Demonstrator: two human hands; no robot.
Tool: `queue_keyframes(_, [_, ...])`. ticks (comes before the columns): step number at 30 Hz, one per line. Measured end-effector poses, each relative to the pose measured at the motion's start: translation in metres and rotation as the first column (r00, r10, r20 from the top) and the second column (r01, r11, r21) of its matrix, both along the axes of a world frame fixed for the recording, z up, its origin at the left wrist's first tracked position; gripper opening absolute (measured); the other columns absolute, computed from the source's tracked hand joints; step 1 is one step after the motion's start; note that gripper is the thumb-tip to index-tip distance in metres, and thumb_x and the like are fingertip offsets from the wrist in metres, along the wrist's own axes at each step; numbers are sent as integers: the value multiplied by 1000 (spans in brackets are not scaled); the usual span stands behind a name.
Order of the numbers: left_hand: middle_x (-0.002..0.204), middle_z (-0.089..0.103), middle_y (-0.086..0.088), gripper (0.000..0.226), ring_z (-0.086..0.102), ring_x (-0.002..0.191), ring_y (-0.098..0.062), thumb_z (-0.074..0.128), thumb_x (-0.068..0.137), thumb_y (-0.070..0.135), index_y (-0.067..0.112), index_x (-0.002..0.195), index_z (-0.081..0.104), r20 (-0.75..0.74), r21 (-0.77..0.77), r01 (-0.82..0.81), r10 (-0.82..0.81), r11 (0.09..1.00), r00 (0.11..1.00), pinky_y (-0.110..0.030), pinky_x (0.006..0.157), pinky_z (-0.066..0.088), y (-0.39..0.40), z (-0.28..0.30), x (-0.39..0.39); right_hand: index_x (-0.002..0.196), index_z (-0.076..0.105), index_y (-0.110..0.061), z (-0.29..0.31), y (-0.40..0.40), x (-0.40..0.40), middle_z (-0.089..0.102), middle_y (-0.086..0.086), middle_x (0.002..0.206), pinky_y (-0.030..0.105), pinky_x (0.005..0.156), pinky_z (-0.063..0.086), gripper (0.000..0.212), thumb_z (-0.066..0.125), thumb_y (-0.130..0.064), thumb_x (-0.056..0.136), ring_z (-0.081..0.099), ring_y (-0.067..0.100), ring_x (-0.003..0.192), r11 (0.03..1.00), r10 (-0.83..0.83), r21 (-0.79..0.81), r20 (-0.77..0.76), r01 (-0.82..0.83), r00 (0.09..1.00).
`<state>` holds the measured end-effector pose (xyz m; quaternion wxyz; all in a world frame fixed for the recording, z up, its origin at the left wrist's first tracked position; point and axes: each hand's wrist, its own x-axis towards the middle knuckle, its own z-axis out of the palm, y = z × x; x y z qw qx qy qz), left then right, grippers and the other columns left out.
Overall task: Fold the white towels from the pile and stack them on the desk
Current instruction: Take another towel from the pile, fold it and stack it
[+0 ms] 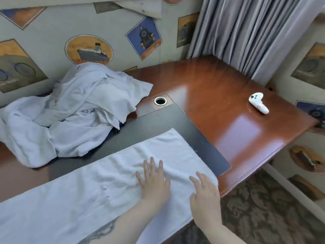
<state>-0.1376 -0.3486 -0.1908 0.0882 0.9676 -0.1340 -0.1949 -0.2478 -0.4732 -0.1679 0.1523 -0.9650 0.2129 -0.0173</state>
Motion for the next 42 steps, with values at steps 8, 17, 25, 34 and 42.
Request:
queue_keyframes(8, [160, -25, 4, 64, -24, 147, -24, 20, 101, 52, 32, 154, -8, -87, -21, -25, 23, 999, 996, -60, 113, -9, -14, -8, 34, 153, 23, -31, -16, -10, 51, 15, -5, 163, 29, 118, 8, 58, 40, -27, 98, 10, 13, 149, 997, 32, 66, -86, -26, 996])
queue_keyframes(17, [152, -40, 11, 62, -32, 143, -20, 12, 99, 55, 41, 147, -23, 75, 47, -75, 72, 996, 995, -57, 111, -18, -27, -21, 38, 156, 2, -32, -45, -53, 188, -13, -4, 164, 43, 119, -9, 56, 23, -39, 105, -16, 21, 150, 900, 433, 55, -233, -433, 871])
queue_keyframes(25, [160, -22, 13, 62, -27, 146, -17, 4, 95, 57, 41, 151, -16, 212, 57, -75, 62, 996, 975, -55, 116, -13, -31, -36, 39, 155, -4, -36, -67, -87, 210, -13, -5, 164, 37, 116, -21, 66, 8, -61, 95, -22, 17, 148, 832, 544, -28, -160, -555, 824])
queue_keyframes(34, [163, 3, 4, 56, 2, 151, -17, 32, 102, 34, 26, 155, 19, 305, -16, -434, 418, 901, 856, -41, 119, -5, -90, -16, -2, 145, 47, -17, -37, -111, 82, 38, 5, 154, 45, 111, 20, 59, 41, -39, 91, 36, 26, 142, 729, 684, 5, -1, -684, 729])
queue_keyframes(42, [144, -46, 10, 64, -44, 133, -13, 14, 103, 44, 26, 144, -31, 177, -7, -405, 399, 914, 900, -34, 110, -29, -113, -18, -74, 139, 51, -14, -28, -158, 64, 54, 7, 136, 44, 91, 42, 59, 70, -30, 86, 49, 30, 122, 939, 342, 4, -48, -343, 938])
